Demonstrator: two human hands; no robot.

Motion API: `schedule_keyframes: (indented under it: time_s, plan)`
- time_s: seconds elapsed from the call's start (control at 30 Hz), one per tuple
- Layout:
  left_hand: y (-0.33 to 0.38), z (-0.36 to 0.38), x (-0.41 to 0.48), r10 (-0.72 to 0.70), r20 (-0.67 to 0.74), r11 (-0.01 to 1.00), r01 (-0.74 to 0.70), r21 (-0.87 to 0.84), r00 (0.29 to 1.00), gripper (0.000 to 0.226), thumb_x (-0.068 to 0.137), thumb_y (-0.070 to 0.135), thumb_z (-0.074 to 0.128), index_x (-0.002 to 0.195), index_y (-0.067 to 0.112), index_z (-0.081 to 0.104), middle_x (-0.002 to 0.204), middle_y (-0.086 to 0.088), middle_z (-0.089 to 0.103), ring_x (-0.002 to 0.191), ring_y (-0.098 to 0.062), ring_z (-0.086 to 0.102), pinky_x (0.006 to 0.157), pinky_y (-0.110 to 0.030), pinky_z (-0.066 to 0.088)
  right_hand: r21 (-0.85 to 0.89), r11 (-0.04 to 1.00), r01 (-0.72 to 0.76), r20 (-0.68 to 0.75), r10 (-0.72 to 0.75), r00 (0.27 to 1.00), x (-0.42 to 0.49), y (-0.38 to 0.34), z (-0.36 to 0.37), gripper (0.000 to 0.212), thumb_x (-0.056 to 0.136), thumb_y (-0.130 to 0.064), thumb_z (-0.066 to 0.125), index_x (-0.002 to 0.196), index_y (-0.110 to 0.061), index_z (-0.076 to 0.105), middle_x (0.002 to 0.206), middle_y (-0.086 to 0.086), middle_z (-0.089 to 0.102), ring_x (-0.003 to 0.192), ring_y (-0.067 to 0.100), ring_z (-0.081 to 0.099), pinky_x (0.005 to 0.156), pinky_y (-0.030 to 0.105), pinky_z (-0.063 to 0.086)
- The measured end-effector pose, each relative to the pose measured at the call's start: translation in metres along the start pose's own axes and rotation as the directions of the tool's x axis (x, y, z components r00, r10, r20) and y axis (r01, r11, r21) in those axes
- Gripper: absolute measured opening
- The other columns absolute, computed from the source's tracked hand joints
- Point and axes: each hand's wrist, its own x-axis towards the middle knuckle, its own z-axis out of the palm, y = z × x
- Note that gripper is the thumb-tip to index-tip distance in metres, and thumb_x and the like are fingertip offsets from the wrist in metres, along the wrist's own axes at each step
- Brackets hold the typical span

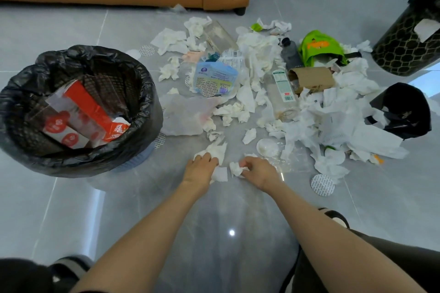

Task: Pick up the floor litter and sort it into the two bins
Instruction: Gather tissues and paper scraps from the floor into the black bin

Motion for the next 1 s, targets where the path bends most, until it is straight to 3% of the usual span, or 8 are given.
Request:
schedule_keyframes:
  time_s: [0.1, 0.23, 0.33, 0.47, 0.63, 0.77, 0.87, 1.0]
  plan:
    - [-0.011, 0.002, -0.014, -0.016, 0.04, 0.998, 0.019, -0.062, 0.999, 0.039, 0.088, 0.013, 0.056, 0.126, 0.02, 0.047, 0.131, -0.004, 0.047, 0.12, -0.025, 0.046, 0.094, -0.033, 0.037, 0.119, 0.993, -0.015, -0.025, 0.018, 1.0, -0.006, -0.008, 0.003, 0.02, 0.089, -0.025, 0.055, 0.105, -0.018, 0.064, 0.09, -0.005, 0.056, 0.101, 0.02, 0.058, 0.092, 0.035, 0.044]
    - [-0.02, -0.006, -0.034, -0.129, -0.014, 0.937, 0.117, -0.329, 0.992, 0.034, 0.091, 0.017, 0.052, 0.125, 0.016, 0.055, 0.13, -0.008, 0.054, 0.119, -0.027, 0.051, 0.095, -0.032, 0.04, 0.388, 0.922, -0.009, -0.113, 0.057, 0.992, -0.013, -0.029, -0.005, 0.018, 0.089, -0.018, 0.058, 0.104, -0.01, 0.063, 0.09, 0.002, 0.06, 0.091, 0.02, 0.058, 0.084, 0.029, 0.044]
    - [-0.026, -0.022, -0.041, -0.212, -0.125, 0.862, 0.125, -0.491, 0.969, 0.019, 0.089, 0.015, 0.055, 0.106, 0.014, 0.062, 0.109, -0.01, 0.064, 0.102, -0.029, 0.059, 0.082, -0.034, 0.046, 0.554, 0.833, 0.008, -0.159, 0.097, 0.983, -0.016, -0.051, -0.02, 0.003, 0.088, -0.016, 0.058, 0.086, -0.016, 0.061, 0.078, -0.001, 0.058, 0.079, 0.018, 0.056, 0.076, 0.029, 0.044]
    - [-0.032, -0.064, -0.047, -0.247, -0.267, 0.807, 0.045, -0.589, 0.932, 0.017, 0.086, 0.017, 0.059, 0.102, 0.015, 0.063, 0.1, -0.006, 0.066, 0.093, -0.025, 0.061, 0.079, -0.035, 0.049, 0.72, 0.689, 0.08, -0.214, 0.112, 0.97, -0.02, -0.093, -0.055, 0.028, 0.087, -0.009, 0.054, 0.062, -0.016, 0.046, 0.061, 0.0, 0.044, 0.059, 0.014, 0.043, 0.064, 0.028, 0.041]
    - [-0.038, -0.131, -0.065, -0.289, -0.503, 0.761, -0.123, -0.637, 0.814, 0.01, 0.086, 0.015, 0.06, 0.094, 0.011, 0.064, 0.082, -0.001, 0.064, 0.076, -0.018, 0.06, 0.066, -0.026, 0.042, 0.791, 0.581, 0.193, -0.27, 0.049, 0.962, -0.028, -0.146, -0.103, 0.015, 0.089, -0.011, 0.048, 0.074, -0.011, 0.047, 0.064, 0.004, 0.043, 0.054, 0.015, 0.036, 0.054, 0.025, 0.036]
    - [-0.055, -0.177, -0.091, -0.359, -0.573, 0.682, -0.213, -0.7, 0.737, 0.004, 0.088, 0.017, 0.059, 0.089, 0.016, 0.062, 0.077, 0.002, 0.064, 0.07, -0.02, 0.065, 0.065, -0.033, 0.054, 0.807, 0.543, 0.234, -0.242, -0.057, 0.969, -0.041, -0.192, -0.13, 0.005, 0.088, -0.013, 0.049, 0.085, -0.01, 0.052, 0.068, 0.005, 0.044, 0.051, 0.014, 0.036, 0.055, 0.025, 0.038]
    - [-0.077, -0.207, -0.115, -0.455, -0.575, 0.64, -0.199, -0.742, 0.68, 0.007, 0.088, 0.02, 0.058, 0.091, 0.015, 0.062, 0.075, 0.001, 0.064, 0.065, -0.019, 0.067, 0.066, -0.04, 0.057, 0.77, 0.586, 0.255, -0.185, -0.177, 0.967, -0.055, -0.233, -0.139, 0.006, 0.09, -0.011, 0.049, 0.085, -0.008, 0.051, 0.071, 0.007, 0.046, 0.052, 0.014, 0.041, 0.059, 0.028, 0.042]
    - [-0.108, -0.228, -0.141, -0.544, -0.552, 0.689, -0.04, -0.724, 0.631, 0.009, 0.089, 0.016, 0.054, 0.093, 0.009, 0.059, 0.075, -0.004, 0.063, 0.069, -0.024, 0.066, 0.063, -0.034, 0.052, 0.693, 0.66, 0.29, -0.093, -0.317, 0.944, -0.072, -0.281, -0.132, 0.022, 0.093, -0.01, 0.05, 0.071, -0.011, 0.048, 0.068, 0.001, 0.044, 0.055, 0.012, 0.049, 0.072, 0.029, 0.053]
